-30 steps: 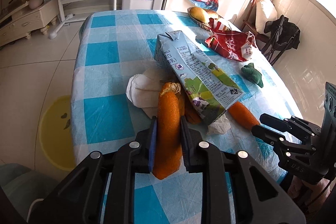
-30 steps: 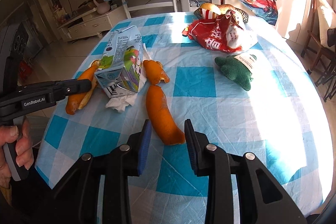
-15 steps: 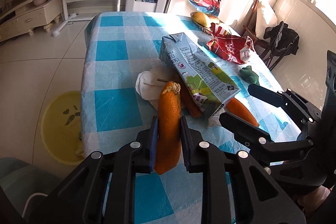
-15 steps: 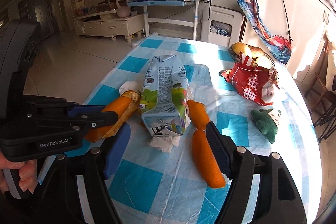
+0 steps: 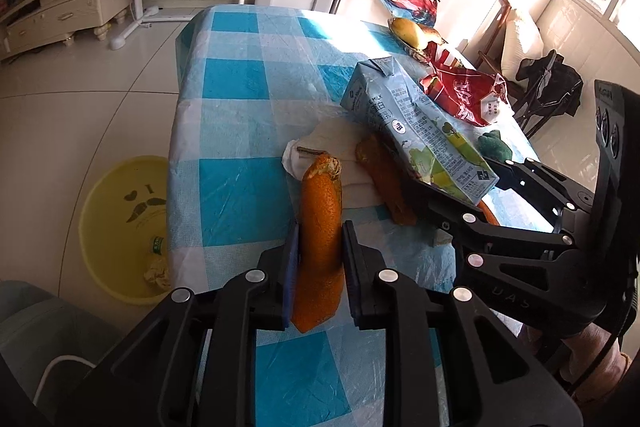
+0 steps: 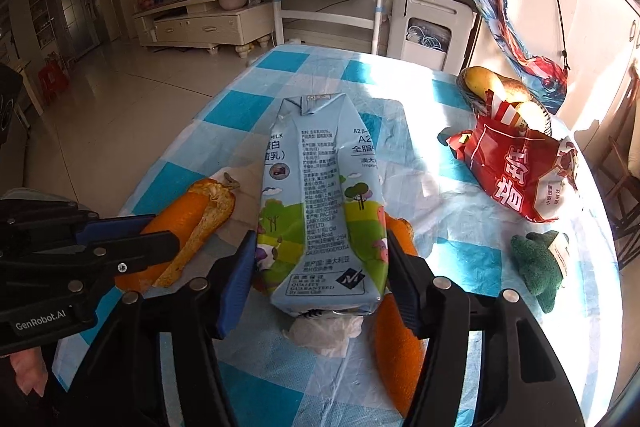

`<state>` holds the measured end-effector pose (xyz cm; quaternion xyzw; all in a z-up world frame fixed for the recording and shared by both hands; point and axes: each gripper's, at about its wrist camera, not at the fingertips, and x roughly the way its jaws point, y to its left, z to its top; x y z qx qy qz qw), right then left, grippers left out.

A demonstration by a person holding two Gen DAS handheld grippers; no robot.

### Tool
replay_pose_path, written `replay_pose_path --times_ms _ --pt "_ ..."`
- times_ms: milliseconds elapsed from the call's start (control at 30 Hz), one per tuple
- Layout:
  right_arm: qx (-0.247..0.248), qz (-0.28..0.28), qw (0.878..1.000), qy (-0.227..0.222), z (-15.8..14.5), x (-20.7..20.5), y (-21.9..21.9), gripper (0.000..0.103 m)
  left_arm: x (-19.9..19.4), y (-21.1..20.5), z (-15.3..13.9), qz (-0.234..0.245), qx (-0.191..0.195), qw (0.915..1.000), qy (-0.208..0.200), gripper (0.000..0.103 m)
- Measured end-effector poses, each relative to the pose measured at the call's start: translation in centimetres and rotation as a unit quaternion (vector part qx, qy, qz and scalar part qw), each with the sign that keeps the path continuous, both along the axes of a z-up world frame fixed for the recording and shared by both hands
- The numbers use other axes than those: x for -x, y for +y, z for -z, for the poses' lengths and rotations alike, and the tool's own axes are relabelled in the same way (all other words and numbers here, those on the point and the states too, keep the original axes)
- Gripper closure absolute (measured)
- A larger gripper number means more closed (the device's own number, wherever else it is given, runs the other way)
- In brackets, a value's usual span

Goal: Collect trash
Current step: 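Lift the orange peel with the left tool while the right tool grasps the blue milk carton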

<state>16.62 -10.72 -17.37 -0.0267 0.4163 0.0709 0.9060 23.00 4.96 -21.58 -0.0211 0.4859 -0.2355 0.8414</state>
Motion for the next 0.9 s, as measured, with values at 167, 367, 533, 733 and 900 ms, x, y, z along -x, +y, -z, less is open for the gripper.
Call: replay_pose_path --times_ms 167,367,533,733,900 --pt "-0.011 -0.006 1.0 -0.019 -2.2 5.0 -0.9 0.043 -0.1 -0.2 0.5 -0.003 -0.003 1.0 0.006 0.075" --pt "-0.007 -0.008 1.0 0.021 -0.2 8.0 -1.2 0.043 0.3 -0.8 0.6 -0.001 -0.012 0.9999 -0.006 0.071" --pt "0.016 -0.014 1.0 0.018 0.9 7.6 -0.1 0.039 0.5 -0.8 0.4 0.005 -0.012 0.9998 -0.016 0.082" --pt "-0.043 -0.004 0.999 0.003 0.4 7.9 -1.1 0.044 1.2 -1.0 -1.8 0.006 -0.015 0.9976 -0.068 0.083" --pt "-0.112 -0.003 0.993 -0.047 -1.5 8.8 -2.2 0.044 1.6 -1.0 -3.0 0.006 -0.014 0.9957 -0.092 0.083"
